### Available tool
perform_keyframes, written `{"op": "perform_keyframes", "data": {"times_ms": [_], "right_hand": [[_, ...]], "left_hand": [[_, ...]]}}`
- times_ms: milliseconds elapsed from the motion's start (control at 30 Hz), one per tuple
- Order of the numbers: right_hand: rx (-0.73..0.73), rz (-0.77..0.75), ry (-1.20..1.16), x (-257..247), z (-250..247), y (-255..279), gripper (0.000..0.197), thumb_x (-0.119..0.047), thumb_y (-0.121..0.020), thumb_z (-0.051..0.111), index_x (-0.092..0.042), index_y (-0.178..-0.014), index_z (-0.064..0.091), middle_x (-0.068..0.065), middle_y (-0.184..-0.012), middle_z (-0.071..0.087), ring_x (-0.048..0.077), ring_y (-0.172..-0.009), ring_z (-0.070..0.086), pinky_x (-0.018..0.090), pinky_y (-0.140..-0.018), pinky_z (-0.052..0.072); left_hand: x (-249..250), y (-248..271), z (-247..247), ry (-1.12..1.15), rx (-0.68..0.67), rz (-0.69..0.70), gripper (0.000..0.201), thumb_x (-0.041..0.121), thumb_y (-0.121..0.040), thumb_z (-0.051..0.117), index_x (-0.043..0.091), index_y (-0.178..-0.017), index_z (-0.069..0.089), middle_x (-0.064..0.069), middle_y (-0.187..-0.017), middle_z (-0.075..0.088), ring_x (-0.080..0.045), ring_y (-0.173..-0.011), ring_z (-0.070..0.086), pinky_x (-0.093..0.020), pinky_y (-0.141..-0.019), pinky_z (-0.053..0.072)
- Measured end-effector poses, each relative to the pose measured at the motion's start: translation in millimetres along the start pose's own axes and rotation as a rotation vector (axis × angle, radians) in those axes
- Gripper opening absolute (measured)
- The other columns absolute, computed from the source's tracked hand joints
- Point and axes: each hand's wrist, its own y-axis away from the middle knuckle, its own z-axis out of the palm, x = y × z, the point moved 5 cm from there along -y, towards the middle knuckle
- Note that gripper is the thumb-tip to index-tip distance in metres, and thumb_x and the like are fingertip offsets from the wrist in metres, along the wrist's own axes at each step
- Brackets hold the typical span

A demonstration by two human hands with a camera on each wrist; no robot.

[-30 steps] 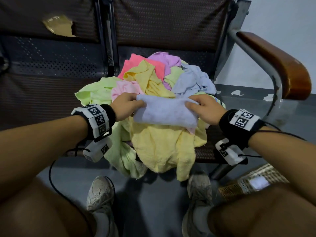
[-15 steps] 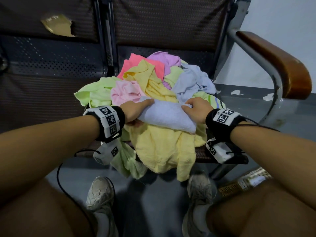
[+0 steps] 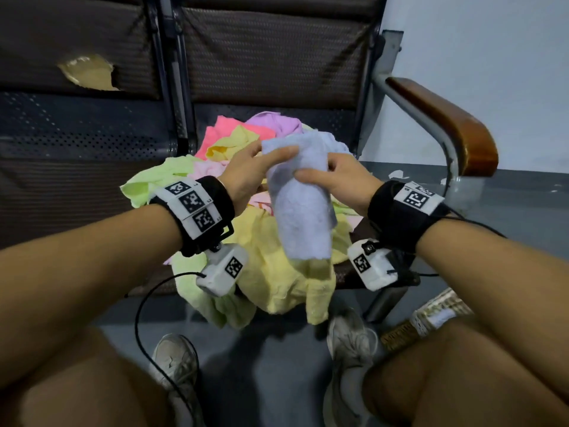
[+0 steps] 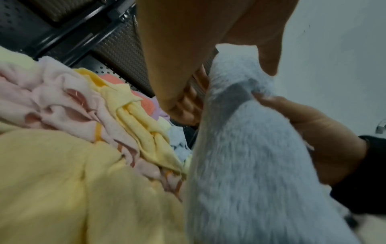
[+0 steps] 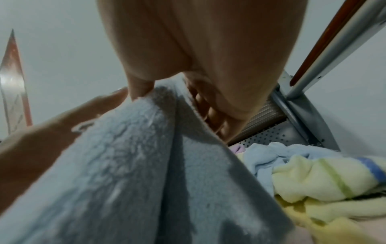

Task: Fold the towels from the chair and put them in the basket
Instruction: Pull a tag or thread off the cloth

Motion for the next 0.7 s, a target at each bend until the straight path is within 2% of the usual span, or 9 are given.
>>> {"op": "perform_keyframes", "data": {"times_ms": [67,100,167,200,300,400,533,600,700], "right_hand": [[0.063,0.016,-0.103,-3,-13,14,0.031,-0.029,-0.086,0.076,-0.010,-0.110,0.071,0.003,-0.106,0.076,0.018,-0.099,0.072,0.041,-0.088,0.059],[0.080,0.029,-0.173,-3,-21,20,0.028,-0.026,-0.087,0.074,-0.011,-0.110,0.070,0.002,-0.105,0.076,0.017,-0.098,0.073,0.036,-0.081,0.061],[0.097,0.072,-0.268,-3,-41,35,0.021,-0.022,-0.091,0.070,-0.011,-0.108,0.070,0.000,-0.102,0.077,0.015,-0.091,0.074,0.024,-0.066,0.058],[0.109,0.098,-0.277,0,-53,43,0.020,-0.022,-0.092,0.067,-0.011,-0.108,0.069,0.001,-0.101,0.077,0.016,-0.089,0.074,0.023,-0.063,0.056],[0.173,0.140,-0.280,20,-101,75,0.031,-0.019,-0.093,0.061,-0.001,-0.117,0.066,0.010,-0.106,0.073,0.026,-0.093,0.069,0.034,-0.078,0.054],[0.233,0.156,-0.317,50,-158,118,0.024,-0.012,-0.091,0.060,-0.001,-0.112,0.065,0.012,-0.099,0.067,0.027,-0.080,0.060,0.030,-0.069,0.045],[0.399,0.244,-0.363,114,-227,185,0.024,-0.019,-0.087,0.062,-0.008,-0.108,0.068,0.004,-0.104,0.074,0.021,-0.089,0.071,0.028,-0.072,0.055],[0.509,0.324,-0.398,158,-250,216,0.018,-0.022,-0.085,0.063,-0.011,-0.098,0.068,0.002,-0.091,0.072,0.019,-0.079,0.068,0.027,-0.067,0.053],[0.627,0.489,-0.444,236,-266,255,0.010,-0.022,-0.086,0.062,-0.013,-0.089,0.064,-0.001,-0.074,0.065,0.018,-0.066,0.059,0.025,-0.056,0.043]], "left_hand": [[-9,13,14,-0.079,-0.147,-0.094,0.053,0.038,-0.082,0.076,0.020,-0.129,0.059,0.003,-0.119,0.071,-0.017,-0.107,0.068,-0.030,-0.079,0.053],[-14,20,24,-0.122,-0.222,-0.134,0.053,0.035,-0.082,0.076,0.020,-0.130,0.059,0.004,-0.120,0.071,-0.017,-0.109,0.067,-0.031,-0.083,0.053],[-22,29,45,-0.161,-0.330,-0.160,0.049,0.026,-0.081,0.078,0.018,-0.126,0.062,0.004,-0.118,0.072,-0.016,-0.109,0.068,-0.031,-0.086,0.055],[-23,32,58,-0.164,-0.362,-0.153,0.048,0.023,-0.081,0.079,0.017,-0.125,0.063,0.004,-0.117,0.072,-0.016,-0.109,0.068,-0.031,-0.085,0.056],[-23,37,106,-0.209,-0.475,-0.124,0.052,0.017,-0.080,0.080,0.015,-0.128,0.060,0.001,-0.120,0.071,-0.017,-0.109,0.068,-0.035,-0.087,0.058],[-30,40,171,-0.289,-0.598,-0.093,0.052,0.013,-0.079,0.080,0.012,-0.127,0.060,-0.001,-0.120,0.071,-0.018,-0.109,0.068,-0.036,-0.091,0.056],[-61,44,275,-0.312,-0.751,-0.124,0.054,0.009,-0.080,0.079,0.007,-0.130,0.058,-0.005,-0.124,0.068,-0.022,-0.112,0.067,-0.041,-0.098,0.053],[-87,46,323,-0.296,-0.795,-0.190,0.052,0.007,-0.081,0.078,0.003,-0.129,0.058,-0.008,-0.123,0.069,-0.024,-0.110,0.067,-0.043,-0.097,0.054],[-141,50,383,-0.399,-0.840,-0.293,0.044,0.005,-0.083,0.075,0.000,-0.124,0.061,-0.013,-0.120,0.069,-0.030,-0.108,0.067,-0.048,-0.097,0.053]]}}
